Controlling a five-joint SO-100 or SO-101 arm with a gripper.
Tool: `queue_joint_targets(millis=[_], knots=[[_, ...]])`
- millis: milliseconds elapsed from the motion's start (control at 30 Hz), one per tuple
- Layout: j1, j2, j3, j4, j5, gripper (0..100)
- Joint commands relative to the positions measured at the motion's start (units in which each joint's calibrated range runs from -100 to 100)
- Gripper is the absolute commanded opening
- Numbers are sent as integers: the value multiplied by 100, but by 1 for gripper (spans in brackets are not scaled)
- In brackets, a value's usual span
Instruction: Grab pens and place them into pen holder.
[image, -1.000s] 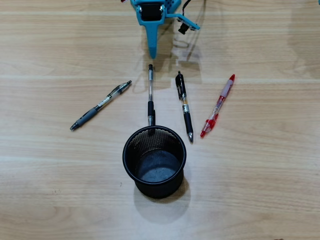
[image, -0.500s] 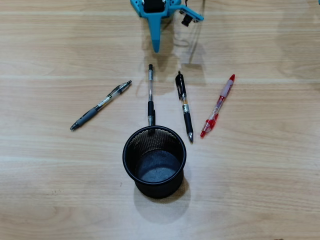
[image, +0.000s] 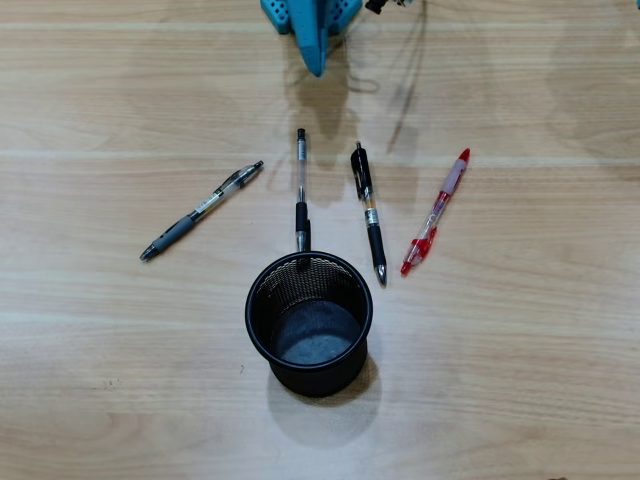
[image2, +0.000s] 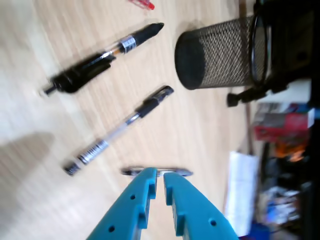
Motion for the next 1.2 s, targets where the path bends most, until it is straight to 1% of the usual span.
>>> queue_joint_targets(millis=[0, 67, 133, 200, 267, 367, 700, 800, 1000, 1167], knots=[[223, 308, -247, -58, -1316, 2], [259, 501, -274, 2, -2119, 2], [259, 652, -220, 10, -2708, 2], [259, 770, -202, 62, -3114, 2], [268, 803, -265, 277, -3328, 2], [341, 778, -274, 536, -3475, 2], [549, 1030, -491, 561, -3937, 2], [604, 1971, -1085, 561, -4039, 2], [640, 4617, -2735, 527, -4044, 2], [667, 6003, -3735, 484, -4059, 2]])
